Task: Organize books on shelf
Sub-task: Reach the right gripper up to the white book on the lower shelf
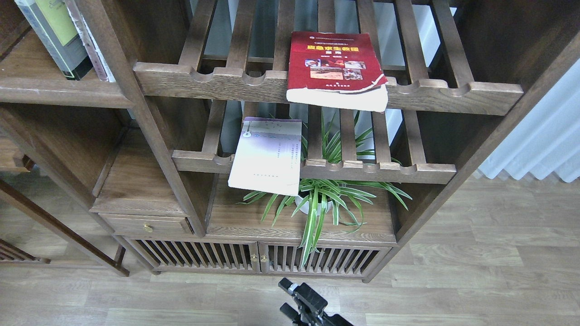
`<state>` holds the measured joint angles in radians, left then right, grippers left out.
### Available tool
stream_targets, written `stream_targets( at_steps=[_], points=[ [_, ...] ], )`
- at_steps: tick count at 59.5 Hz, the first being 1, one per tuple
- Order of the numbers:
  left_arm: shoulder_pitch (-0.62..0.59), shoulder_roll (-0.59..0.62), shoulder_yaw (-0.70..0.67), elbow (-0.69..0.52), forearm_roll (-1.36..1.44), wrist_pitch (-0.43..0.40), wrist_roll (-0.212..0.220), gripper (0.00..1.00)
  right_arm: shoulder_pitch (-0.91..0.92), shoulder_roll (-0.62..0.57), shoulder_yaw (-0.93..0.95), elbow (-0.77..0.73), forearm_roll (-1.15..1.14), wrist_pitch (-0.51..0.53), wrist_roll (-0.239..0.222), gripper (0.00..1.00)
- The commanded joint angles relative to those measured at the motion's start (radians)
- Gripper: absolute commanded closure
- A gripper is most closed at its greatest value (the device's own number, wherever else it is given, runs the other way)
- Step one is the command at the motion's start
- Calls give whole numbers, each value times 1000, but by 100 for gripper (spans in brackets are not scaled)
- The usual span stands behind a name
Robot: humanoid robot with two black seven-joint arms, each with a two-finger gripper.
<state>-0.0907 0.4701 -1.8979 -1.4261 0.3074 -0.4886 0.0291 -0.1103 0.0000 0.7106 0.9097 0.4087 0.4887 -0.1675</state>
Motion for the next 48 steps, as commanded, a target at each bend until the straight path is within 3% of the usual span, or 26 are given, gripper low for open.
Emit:
stream_targets(
  at_steps=[1, 16, 35, 48],
  points=[
    [43, -62, 16, 1, -1, 0, 3, 1, 1, 0, 1, -5, -2, 0, 0, 0],
    [161, -136, 74, 9, -1, 0, 12, 0, 8, 0, 1, -17, -4, 0, -3, 0],
    [313, -191, 211, 49, 1, 0, 12, 0, 167, 0, 1, -66, -2, 0, 0, 0],
    [325, -191, 229, 131, -4, 0, 6, 0, 259, 0, 3, -43, -2, 0, 39, 0]
  ],
)
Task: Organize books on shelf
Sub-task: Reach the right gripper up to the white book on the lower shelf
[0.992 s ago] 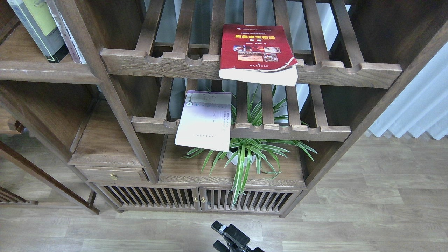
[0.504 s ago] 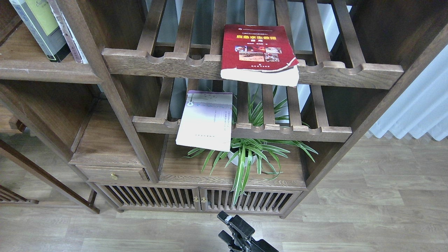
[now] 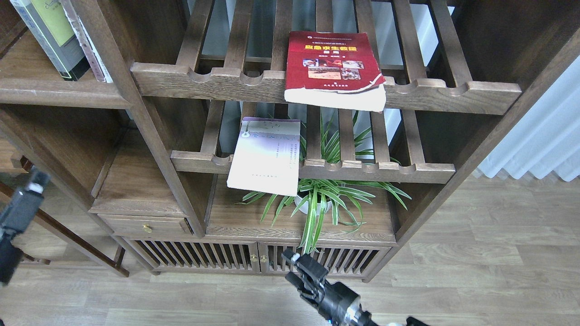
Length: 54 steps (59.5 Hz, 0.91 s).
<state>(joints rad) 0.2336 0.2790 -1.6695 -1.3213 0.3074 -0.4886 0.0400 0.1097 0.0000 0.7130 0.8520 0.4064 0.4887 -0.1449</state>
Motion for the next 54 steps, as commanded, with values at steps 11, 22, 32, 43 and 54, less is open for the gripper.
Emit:
stream_targets(
  at_steps=[11, 22, 32, 43, 54],
  points=[
    [6, 0, -1, 71, -36, 0, -5, 0, 61, 0, 0, 111, 0, 0, 18, 0],
    [9, 0, -12, 86, -45, 0, -3, 0, 76, 0, 40, 120, 2, 0, 21, 0],
    [12, 0, -16, 89, -47, 0, -3, 0, 108, 0, 57, 113, 0, 0, 19, 0],
    [12, 2, -19, 89, -48, 0, -5, 0, 133, 0, 54, 101, 0, 0, 57, 0],
    [12, 2, -32, 94, -53, 0, -5, 0, 145, 0, 45, 68, -1, 0, 59, 1]
  ],
)
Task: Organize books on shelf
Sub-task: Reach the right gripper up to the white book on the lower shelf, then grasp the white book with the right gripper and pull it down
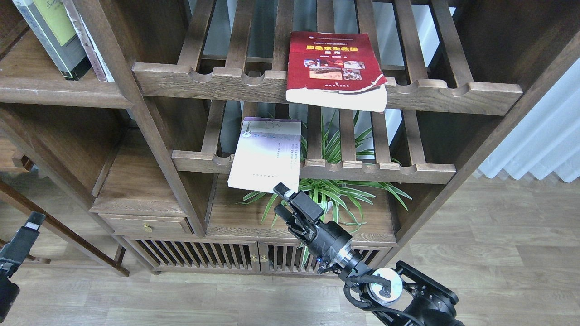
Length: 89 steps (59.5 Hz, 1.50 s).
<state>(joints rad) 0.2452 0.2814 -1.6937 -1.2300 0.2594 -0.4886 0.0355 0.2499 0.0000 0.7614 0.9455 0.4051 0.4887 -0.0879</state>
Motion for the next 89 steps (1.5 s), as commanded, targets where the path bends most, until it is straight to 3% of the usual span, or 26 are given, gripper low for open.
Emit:
stream_targets(
  at_steps=[1, 14, 27, 41, 55, 69, 79, 89],
  points=[
    [0, -1, -7, 3, -8, 0, 0, 0, 5, 0, -4, -25, 0, 0, 2, 0],
    [6, 1, -18, 6, -20, 0, 1, 0, 39, 0, -14, -25, -3, 0, 2, 1],
    [8, 2, -20, 7, -34, 0, 3, 0, 40, 0, -22, -22, 0, 0, 57, 1],
    [6, -1, -17, 7, -34, 0, 4, 0, 46, 0, -24, -21, 1, 0, 62, 3],
    [6, 2, -18, 9, -34, 0, 4, 0, 49, 0, -31, -25, 3, 0, 46, 22],
    [6, 5, -21, 10, -34, 0, 3, 0, 63, 0, -42, -24, 3, -61, 39, 26],
    [6, 5, -21, 9, -34, 0, 4, 0, 68, 0, -33, -25, 4, -55, 33, 49],
    [6, 7, -24, 4, -34, 0, 4, 0, 91, 0, -28, -33, 3, -55, 31, 49]
  ],
)
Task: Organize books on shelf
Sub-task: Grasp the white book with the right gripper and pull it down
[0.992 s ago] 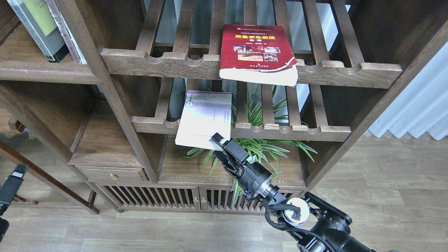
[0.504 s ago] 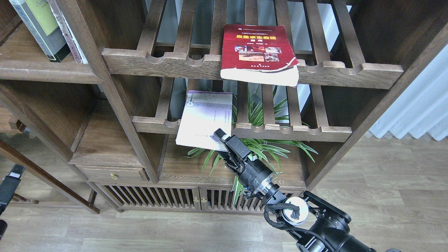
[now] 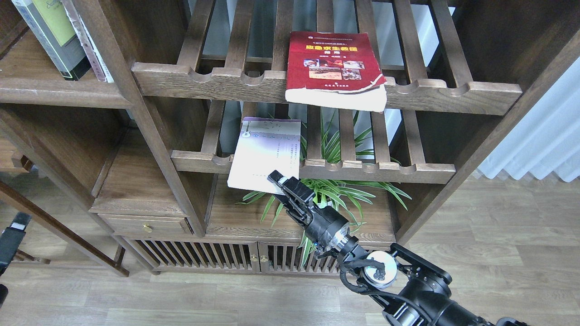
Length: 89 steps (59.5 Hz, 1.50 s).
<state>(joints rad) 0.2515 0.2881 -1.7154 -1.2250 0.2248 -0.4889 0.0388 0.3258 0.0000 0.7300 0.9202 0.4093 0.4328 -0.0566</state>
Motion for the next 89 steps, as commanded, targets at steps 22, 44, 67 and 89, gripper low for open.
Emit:
stream_targets(
  at_steps=[22, 44, 67, 89],
  points=[
    [0, 3, -6, -11, 1, 0, 4, 0, 24, 0, 2, -24, -3, 17, -55, 93],
    [0, 3, 7, -11, -1, 0, 6, 0, 13, 0, -9, -15, -13, 49, -97, 96],
    [89, 147, 377, -70, -433, 0, -5, 0, -192, 0, 3, 6, -244, 56, -351, 96],
    [43, 177, 668, -73, -539, 0, -13, 0, -214, 0, -9, 58, -239, 56, -416, 96]
  ],
)
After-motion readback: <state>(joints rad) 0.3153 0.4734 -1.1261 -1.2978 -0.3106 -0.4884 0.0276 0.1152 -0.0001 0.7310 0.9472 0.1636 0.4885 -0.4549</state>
